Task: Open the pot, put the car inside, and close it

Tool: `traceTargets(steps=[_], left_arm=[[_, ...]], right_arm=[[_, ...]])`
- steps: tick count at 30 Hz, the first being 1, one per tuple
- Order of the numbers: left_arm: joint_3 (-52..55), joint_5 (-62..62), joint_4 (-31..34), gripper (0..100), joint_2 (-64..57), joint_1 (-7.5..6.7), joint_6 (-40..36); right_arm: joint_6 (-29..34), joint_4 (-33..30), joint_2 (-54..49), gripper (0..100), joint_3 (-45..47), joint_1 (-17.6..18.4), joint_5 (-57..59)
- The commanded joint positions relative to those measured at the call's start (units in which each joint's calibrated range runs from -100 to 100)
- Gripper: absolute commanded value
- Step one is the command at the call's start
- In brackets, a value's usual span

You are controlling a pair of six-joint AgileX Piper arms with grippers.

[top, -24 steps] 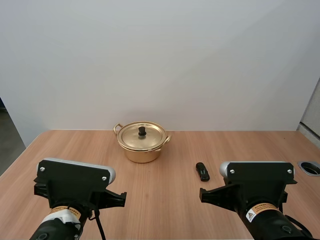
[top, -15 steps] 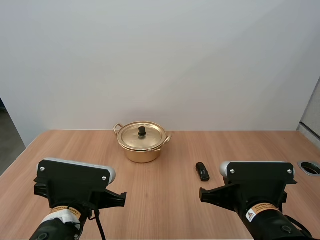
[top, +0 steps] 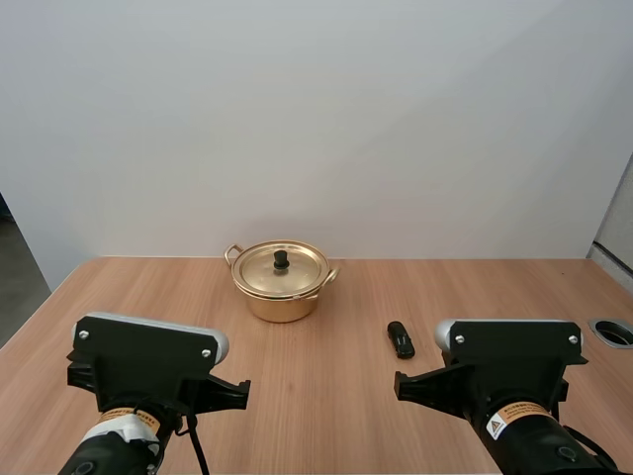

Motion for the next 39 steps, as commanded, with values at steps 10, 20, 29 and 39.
traceTargets(steps=[10,20,29,39], left_arm=[[0.0,-0.09,0.0,0,0.0,0.03,0.04],[0.0,-0.09,0.0,0,0.0,0.03,0.04],[0.0,-0.28,-0.11,0,0.0,0.03,0.04],[-15.07,-15.77,3.8,0,0.0,0.03,2.6]], right_arm=[[-0.05,0.0,0.0,0,0.0,-0.02,-0.05],[-0.05,0.0,0.0,0,0.0,-0.02,-0.05],[-0.05,-0.93,0.0,0,0.0,-0.02,-0.05],[0.23,-22.77,0.0,0,-15.59,-0.1,-0.11]])
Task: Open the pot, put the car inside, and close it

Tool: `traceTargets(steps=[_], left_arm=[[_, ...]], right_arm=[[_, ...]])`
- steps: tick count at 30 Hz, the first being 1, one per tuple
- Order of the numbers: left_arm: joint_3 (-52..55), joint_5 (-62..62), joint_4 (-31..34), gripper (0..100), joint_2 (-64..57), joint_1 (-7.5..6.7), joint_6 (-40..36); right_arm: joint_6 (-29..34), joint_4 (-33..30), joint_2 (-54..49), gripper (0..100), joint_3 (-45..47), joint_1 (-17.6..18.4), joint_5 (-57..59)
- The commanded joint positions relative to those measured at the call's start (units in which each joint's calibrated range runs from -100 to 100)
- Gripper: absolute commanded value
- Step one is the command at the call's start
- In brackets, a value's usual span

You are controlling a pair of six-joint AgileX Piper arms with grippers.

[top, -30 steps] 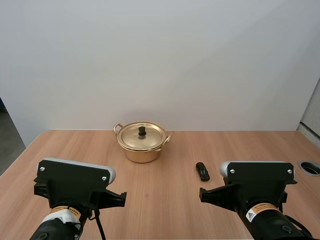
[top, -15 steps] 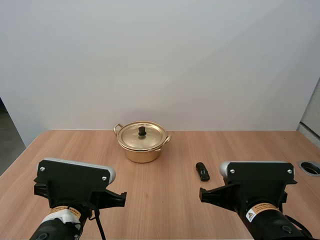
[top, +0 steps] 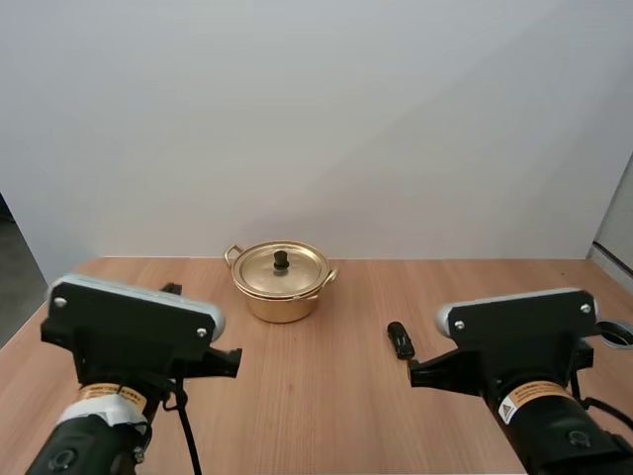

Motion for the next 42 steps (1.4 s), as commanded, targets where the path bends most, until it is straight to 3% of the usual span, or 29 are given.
traceTargets(steps=[1,4,7,11,14,17,23,28,30,31,35,37,39,42], left_arm=[[-10.16,-1.28,0.02,0,0.0,0.03,-0.02],[-17.76,2.4,-0.4,0,0.0,0.03,-0.42],[-20.66,4.69,-2.33,0,0.0,0.56,-1.21],[-22.54,-1.41,-3.4,0,4.82,-0.01,1.04],[-28.74,12.29,-6.77,0,16.33,-0.18,5.37],[-36.41,28.42,-12.46,0,28.66,0.44,16.35],[-50.76,47.51,-19.62,0,51.36,0.53,18.53],[-57.4,52.36,-21.24,0,64.36,0.53,18.42],[-58.95,53.9,-21.24,10,68.54,0.53,18.7],[-59.43,54.17,-21.24,17,70.1,0.53,18.7],[-60.97,55.6,-21.36,60,76.68,0.53,18.61],[-61.24,55.72,-21.36,76,79.51,0.53,18.4],[-61.39,55.72,-21.36,83,82.19,0.53,18.4],[-61.39,55.72,-21.36,83,85.43,0.53,18.95]], right_arm=[[1.06,-9.47,0.0,0,-11.09,-0.19,0.14],[6.49,-8.09,0.0,0,-19.15,-0.61,0.52],[4.94,-7.44,0.58,0,-24.86,-0.62,0.56],[-4.13,-0.11,7.64,0,-26.92,-0.62,0.5],[-15.48,9.72,16.19,0,-27.34,-0.7,1.33],[-25.67,18.0,24.31,0,-29.42,-1.58,9.18],[-27.29,30.79,35.43,0,-34.74,-3.1,21.78],[-28.0,31.65,42.55,0,-37.36,-3.1,24.37],[-28.0,31.51,44.46,0,-37.33,-3.1,24.34],[-28.0,31.51,45.14,5,-37.33,-3.1,24.34],[-28.0,31.51,47.31,39,-37.33,-3.1,22.94],[-28.0,31.51,48.43,49,-37.33,-3.1,21.34],[-28.0,31.51,49.65,56,-37.33,-3.1,18.88],[-28.0,31.62,52.48,62,-37.33,-3.1,15.74]])
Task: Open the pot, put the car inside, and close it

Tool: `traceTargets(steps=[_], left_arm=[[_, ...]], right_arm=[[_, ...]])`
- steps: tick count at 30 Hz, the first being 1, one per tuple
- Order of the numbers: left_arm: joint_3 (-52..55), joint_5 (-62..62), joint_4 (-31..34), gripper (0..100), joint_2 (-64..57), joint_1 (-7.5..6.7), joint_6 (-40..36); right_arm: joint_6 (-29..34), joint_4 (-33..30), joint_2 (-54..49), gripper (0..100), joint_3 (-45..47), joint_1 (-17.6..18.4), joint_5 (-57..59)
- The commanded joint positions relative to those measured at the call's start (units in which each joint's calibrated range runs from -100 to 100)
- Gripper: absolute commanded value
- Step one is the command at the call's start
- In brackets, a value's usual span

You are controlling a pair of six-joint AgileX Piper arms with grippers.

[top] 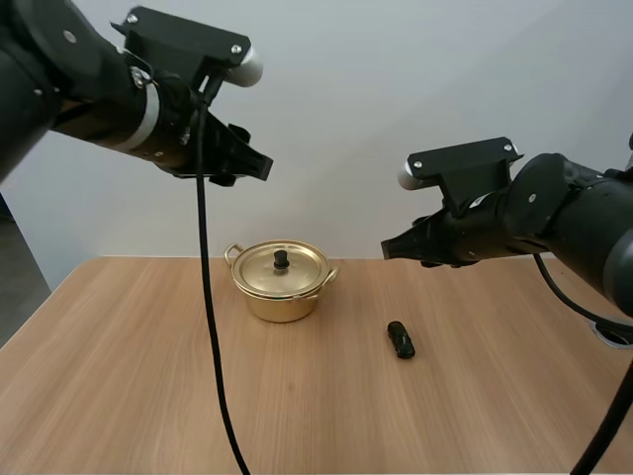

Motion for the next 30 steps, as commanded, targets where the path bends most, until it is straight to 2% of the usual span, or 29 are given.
traceTargets(steps=[1,6,8,19,25,30], left_arm=[[-0.1,-0.09,-0.06,83,28.26,0.02,0.61],[-0.1,-1.87,-0.06,83,31.19,0.02,1.45],[-0.38,-2.07,-0.06,83,31.81,0.02,1.81],[-2.42,-3.12,-0.87,83,32.56,-0.07,2.05],[-2.42,-6.2,-2.17,83,32.56,-0.07,3.32],[-2.42,-9.53,-3.44,83,33.28,-0.07,4.25]], right_arm=[[-0.01,0.1,2.38,65,-0.03,-0.03,-1.99],[-0.01,0.32,10.5,78,-0.03,-0.03,-2.51],[-0.01,0.75,13.74,80,-0.03,-0.03,-2.68],[-3.62,1.71,24.19,82,-0.03,0.05,-7.79],[-9.2,7.57,26.55,82,-0.03,0.05,-9.0],[-10.06,7.83,28.56,82,-0.03,0.05,-9.19]])
